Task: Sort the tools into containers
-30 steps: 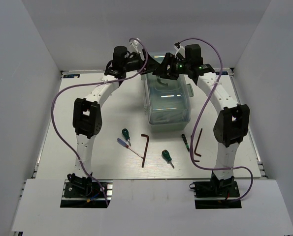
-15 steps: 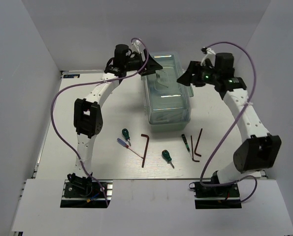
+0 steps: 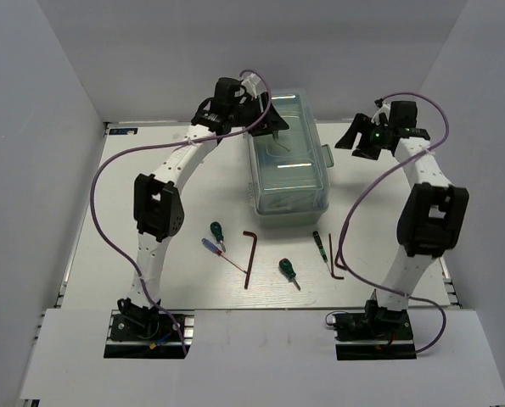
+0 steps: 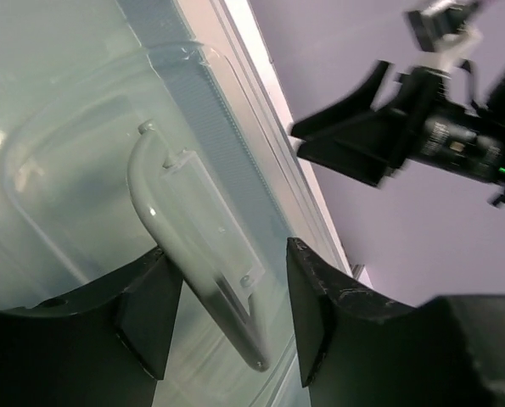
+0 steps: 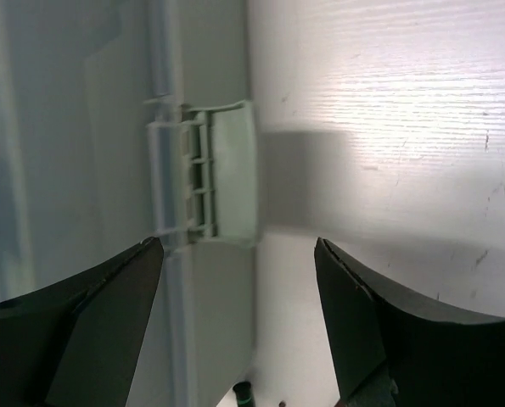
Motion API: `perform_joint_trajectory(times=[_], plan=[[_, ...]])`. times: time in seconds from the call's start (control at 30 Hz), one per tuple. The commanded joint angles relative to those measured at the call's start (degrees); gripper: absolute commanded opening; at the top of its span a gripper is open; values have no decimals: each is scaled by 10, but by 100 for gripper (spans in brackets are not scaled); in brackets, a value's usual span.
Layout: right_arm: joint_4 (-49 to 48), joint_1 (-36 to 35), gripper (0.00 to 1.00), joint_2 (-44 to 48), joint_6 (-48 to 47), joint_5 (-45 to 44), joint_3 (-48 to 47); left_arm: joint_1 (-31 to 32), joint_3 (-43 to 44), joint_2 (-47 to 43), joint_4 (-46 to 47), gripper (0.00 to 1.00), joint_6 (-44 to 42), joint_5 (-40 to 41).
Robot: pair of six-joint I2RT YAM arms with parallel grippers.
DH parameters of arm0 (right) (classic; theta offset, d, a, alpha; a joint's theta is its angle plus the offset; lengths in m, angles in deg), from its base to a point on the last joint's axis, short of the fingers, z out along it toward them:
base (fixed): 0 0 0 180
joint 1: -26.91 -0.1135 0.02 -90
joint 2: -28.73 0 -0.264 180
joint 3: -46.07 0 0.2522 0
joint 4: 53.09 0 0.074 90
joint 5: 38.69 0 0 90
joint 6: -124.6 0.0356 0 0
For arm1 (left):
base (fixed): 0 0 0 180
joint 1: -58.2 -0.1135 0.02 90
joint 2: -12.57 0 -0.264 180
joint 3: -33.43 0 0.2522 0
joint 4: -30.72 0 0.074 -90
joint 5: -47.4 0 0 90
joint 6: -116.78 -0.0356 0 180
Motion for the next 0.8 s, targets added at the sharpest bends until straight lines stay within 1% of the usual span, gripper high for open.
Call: perform_joint_trajectory(times=[0.0,0.1,0.27,0.37,0.4,0.43,0.5,0.53,0.57,0.6,0.7,0.73,0.77], plan=[[-15,6,78,-45,20,56,-47,18,-26,17,-137,61,-18,73],[-29,3,78,-83,19,76,-63,18,-40,11,-137,60,-13,84],[-50,0,78,-140,22,120,-85,30,-33,18,-156,57,-13,96],[-67,-6,72,-152,23,129,-85,30,-11,30,-171,51,-13,107],[-68,-9,70,-162,21,130,-82,30,-10,30,-178,47,-13,107],[-71,-11,63,-164,20,132,-77,30,-3,35,-178,44,-13,107],[-85,-9,54,-173,25,163,-66,30,-3,41,-183,36,-8,107],[-96,-8,49,-176,29,170,-60,35,2,41,-183,35,-8,107],[-99,-9,47,-179,31,179,-58,35,7,47,-183,33,-8,107],[-102,-9,44,-184,30,201,-55,35,7,47,-183,29,-8,107],[-132,-9,14,-187,48,231,-48,35,29,52,-189,20,-8,114],[-138,-9,0,-182,49,227,-49,35,37,52,-189,12,-8,121],[-141,-9,0,-180,42,221,-50,35,57,52,-195,6,-2,121]])
